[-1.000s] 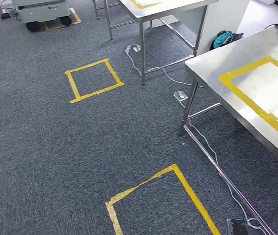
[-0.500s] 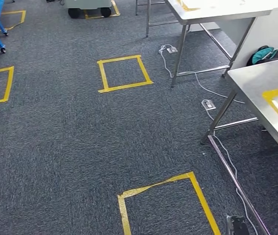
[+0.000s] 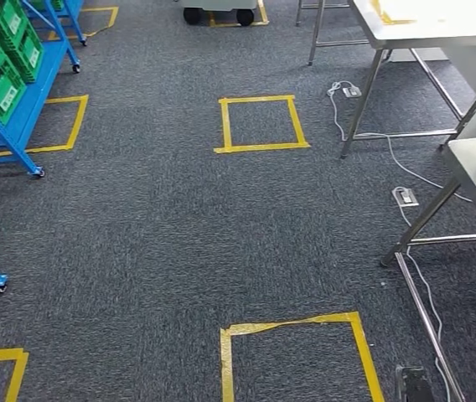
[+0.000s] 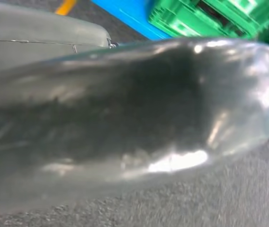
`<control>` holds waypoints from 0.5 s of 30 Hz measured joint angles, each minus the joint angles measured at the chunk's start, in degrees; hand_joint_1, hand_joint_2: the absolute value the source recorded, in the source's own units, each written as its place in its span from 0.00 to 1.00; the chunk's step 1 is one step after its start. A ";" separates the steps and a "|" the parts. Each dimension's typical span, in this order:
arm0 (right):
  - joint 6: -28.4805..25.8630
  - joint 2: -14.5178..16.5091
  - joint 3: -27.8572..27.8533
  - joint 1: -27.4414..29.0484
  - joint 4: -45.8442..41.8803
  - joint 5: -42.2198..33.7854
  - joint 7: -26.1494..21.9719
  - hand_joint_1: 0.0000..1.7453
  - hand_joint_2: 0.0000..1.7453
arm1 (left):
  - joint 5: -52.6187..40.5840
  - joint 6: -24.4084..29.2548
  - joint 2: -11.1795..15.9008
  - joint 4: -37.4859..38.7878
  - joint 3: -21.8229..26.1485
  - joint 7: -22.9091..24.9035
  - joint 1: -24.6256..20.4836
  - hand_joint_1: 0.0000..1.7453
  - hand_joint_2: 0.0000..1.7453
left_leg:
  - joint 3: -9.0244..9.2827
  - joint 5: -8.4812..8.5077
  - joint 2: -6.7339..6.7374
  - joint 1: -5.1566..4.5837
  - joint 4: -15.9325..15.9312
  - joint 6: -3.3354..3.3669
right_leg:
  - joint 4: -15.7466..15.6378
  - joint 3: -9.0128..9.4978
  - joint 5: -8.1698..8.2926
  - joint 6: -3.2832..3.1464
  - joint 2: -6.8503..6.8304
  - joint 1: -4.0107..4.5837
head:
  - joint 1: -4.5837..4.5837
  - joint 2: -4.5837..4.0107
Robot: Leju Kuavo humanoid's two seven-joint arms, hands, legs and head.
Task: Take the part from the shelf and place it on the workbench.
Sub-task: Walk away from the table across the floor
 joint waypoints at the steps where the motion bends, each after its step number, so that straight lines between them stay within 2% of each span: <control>1: 0.00 0.02 -0.05 0.04 -0.04 -0.02 -0.02 0.00 0.00 | -0.03 0.01 0.01 0.01 -0.01 0.00 -0.05 0.00 0.00 | -1.97 -1.94 1.33 -0.05 4.00 -0.16 | -0.07 0.03 -0.03 -0.12 -0.86 0.02 | -0.11 0.00; 2: 0.01 0.02 -0.09 0.07 -0.04 -0.04 -0.01 0.00 0.00 | -0.10 0.01 0.01 0.03 -0.02 0.01 -0.06 0.00 0.00 | -3.88 -3.36 1.98 -0.01 7.75 -0.34 | -0.06 0.01 -0.11 -0.12 -1.73 0.02 | -0.11 0.00; 3: 0.02 0.02 -0.12 0.09 -0.04 -0.06 -0.01 0.00 0.00 | -0.21 0.00 0.02 0.05 -0.01 0.01 -0.05 0.00 0.00 | -5.11 -3.84 2.27 0.10 10.12 -0.51 | -0.04 0.00 -0.22 -0.07 -2.58 -0.01 | -0.11 0.00; 4: 0.03 0.04 -0.13 0.09 -0.05 -0.09 -0.01 0.00 0.00 | -0.32 0.01 0.02 0.08 0.02 0.01 -0.04 0.00 0.00 | -5.28 -3.21 2.45 0.24 10.42 -0.69 | 0.00 0.05 -0.37 0.06 -3.40 -0.08 | -0.10 0.00; 5: 0.03 0.06 -0.14 0.07 -0.05 -0.12 -0.01 0.00 0.00 | -0.44 0.01 0.02 0.09 0.05 0.00 -0.03 0.00 0.00 | -4.18 -1.56 2.80 0.41 8.34 -0.90 | 0.08 0.20 -0.60 0.29 -4.14 -0.21 | -0.10 -0.01; 7: 0.02 0.10 -0.17 0.03 -0.10 -0.18 -0.05 0.00 0.00 | -0.63 0.01 0.00 0.12 0.06 -0.02 -0.11 0.00 0.00 | 0.02 2.05 5.04 0.60 0.68 -1.44 | 0.47 0.48 -1.35 1.06 -5.48 -0.29 | -0.20 0.00; 8: 0.01 0.11 -0.21 0.01 -0.16 -0.21 -0.09 0.00 0.00 | -0.76 0.00 -0.02 0.14 0.04 -0.04 -0.19 0.00 0.00 | 1.68 2.95 6.03 0.63 -2.36 -1.29 | 0.76 0.53 -1.85 1.48 -6.01 -0.18 | -0.21 0.00; 9: -0.01 0.11 -0.25 -0.04 -0.24 -0.22 -0.15 0.00 0.00 | -0.90 -0.01 -0.04 0.16 0.02 -0.06 -0.26 0.00 0.00 | 2.60 3.08 6.67 0.55 -4.04 -0.90 | 0.94 0.58 -2.35 1.81 -6.50 -0.02 | -0.16 0.00; 10: -0.05 0.11 -0.28 -0.11 -0.31 -0.22 -0.20 0.00 0.00 | -1.07 -0.02 -0.05 0.19 0.01 -0.10 -0.33 0.00 0.00 | 2.78 2.66 6.62 0.36 -4.47 -0.28 | 0.99 0.63 -2.77 2.10 -6.95 0.08 | -0.08 0.01; 11: -0.11 0.11 -0.29 -0.24 -0.33 -0.23 -0.24 0.00 0.00 | -1.24 -0.02 -0.04 0.19 0.03 -0.16 -0.33 0.00 0.00 | 2.73 2.49 5.83 0.28 -4.41 0.51 | 0.89 0.98 -3.09 2.32 -7.46 0.02 | 0.06 0.01; 12: -0.17 0.13 -0.27 -0.38 -0.34 -0.23 -0.26 0.00 0.00 | -1.42 -0.03 -0.04 0.18 0.05 -0.24 -0.33 0.00 0.00 | 2.76 2.33 5.22 0.19 -4.40 1.04 | 0.90 1.29 -3.43 2.63 -7.24 -0.19 | 0.17 0.01; 13: -0.22 0.14 -0.24 -0.52 -0.34 -0.23 -0.32 0.00 0.00 | -1.58 -0.05 -0.05 0.17 0.08 -0.32 -0.34 0.00 0.00 | 2.85 2.26 4.62 0.14 -4.44 1.51 | 1.55 1.24 -4.08 2.91 -6.25 -0.38 | 0.24 0.01; 14: -0.28 0.16 -0.21 -0.60 -0.34 -0.24 -0.38 0.00 0.00 | -1.73 -0.08 -0.05 0.17 0.10 -0.38 -0.41 0.00 0.00 | 2.97 2.25 4.04 0.12 -4.50 1.95 | 3.44 0.47 -5.36 3.11 -4.80 -0.51 | 0.35 0.01; 15: -0.33 0.17 -0.20 -0.62 -0.34 -0.24 -0.44 0.00 0.00 | -1.88 -0.12 -0.05 0.17 0.11 -0.42 -0.50 0.00 0.00 | 3.07 2.23 3.51 0.09 -4.55 2.33 | 6.83 -1.17 -7.18 3.18 -3.04 -0.56 | 0.47 0.01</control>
